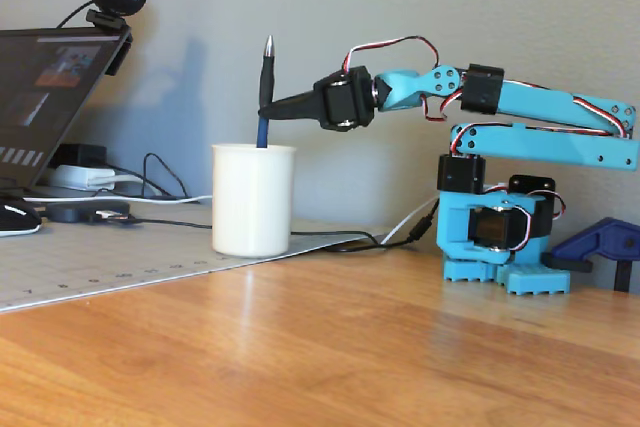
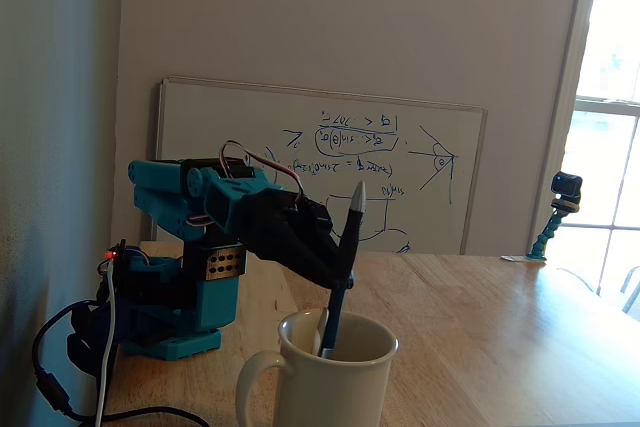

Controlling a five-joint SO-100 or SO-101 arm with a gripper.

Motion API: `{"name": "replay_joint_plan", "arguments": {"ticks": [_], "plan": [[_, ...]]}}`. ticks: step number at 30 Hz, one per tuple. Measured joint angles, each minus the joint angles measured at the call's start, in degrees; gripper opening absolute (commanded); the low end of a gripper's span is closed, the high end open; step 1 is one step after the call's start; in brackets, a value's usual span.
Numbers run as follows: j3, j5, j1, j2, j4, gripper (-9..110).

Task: Grasp a pen and put it in a mug.

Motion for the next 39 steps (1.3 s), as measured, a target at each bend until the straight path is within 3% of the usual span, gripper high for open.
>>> {"name": "replay_joint_plan", "arguments": {"ticks": [9, 14, 26, 39], "plan": [[0.3, 0.4, 0.0, 0.1, 0.0, 14], [0.3, 8.5, -1.5, 0.1, 0.0, 14], [-5.3, 50.4, -15.7, 0.1, 0.0, 9], [-5.3, 94.1, -39.7, -5.6, 0.0, 7]]}}
